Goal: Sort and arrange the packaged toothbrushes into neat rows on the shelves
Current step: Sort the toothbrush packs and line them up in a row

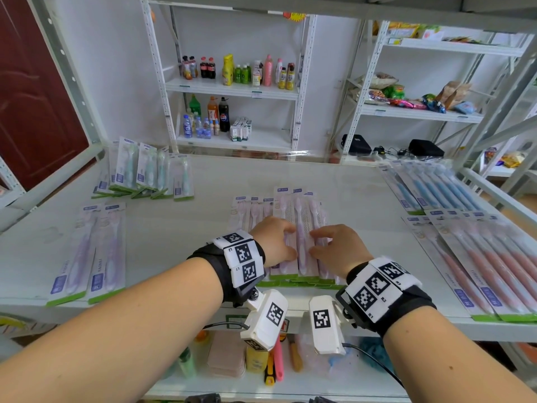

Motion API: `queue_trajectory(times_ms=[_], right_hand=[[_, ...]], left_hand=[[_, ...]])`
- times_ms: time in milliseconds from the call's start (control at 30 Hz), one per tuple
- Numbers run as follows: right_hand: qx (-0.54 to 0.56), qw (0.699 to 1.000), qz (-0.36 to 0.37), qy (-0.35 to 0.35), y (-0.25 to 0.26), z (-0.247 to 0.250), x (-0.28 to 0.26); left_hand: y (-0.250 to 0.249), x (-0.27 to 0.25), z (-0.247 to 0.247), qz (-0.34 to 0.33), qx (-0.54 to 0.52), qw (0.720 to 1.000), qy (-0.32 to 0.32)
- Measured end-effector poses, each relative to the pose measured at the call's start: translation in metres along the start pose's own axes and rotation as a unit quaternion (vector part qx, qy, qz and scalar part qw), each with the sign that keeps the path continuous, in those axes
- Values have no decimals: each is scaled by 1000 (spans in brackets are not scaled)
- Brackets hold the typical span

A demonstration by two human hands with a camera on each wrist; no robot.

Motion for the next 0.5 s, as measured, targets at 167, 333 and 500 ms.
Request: queue_trajectory(times_ms=[167, 333, 500], right_hand=[[16, 1000, -6, -7, -1, 2, 0], [27, 999, -11, -22, 1, 5, 0], [46, 998, -11, -31, 8, 8, -1]], left_hand=[[2, -2, 3, 9, -19, 1000, -3], [5, -5, 7, 20, -43, 999, -8], [12, -8, 14, 19, -45, 998, -32]])
Point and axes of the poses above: each hand's wrist, its own x-axis towards the middle knuckle, its own z-axis out of the back of the hand, y = z × x, the point moved 7 cm from there along x, towards the middle knuckle, and after that the axes turned 14 degrees about -y, right-handed, at the moved point
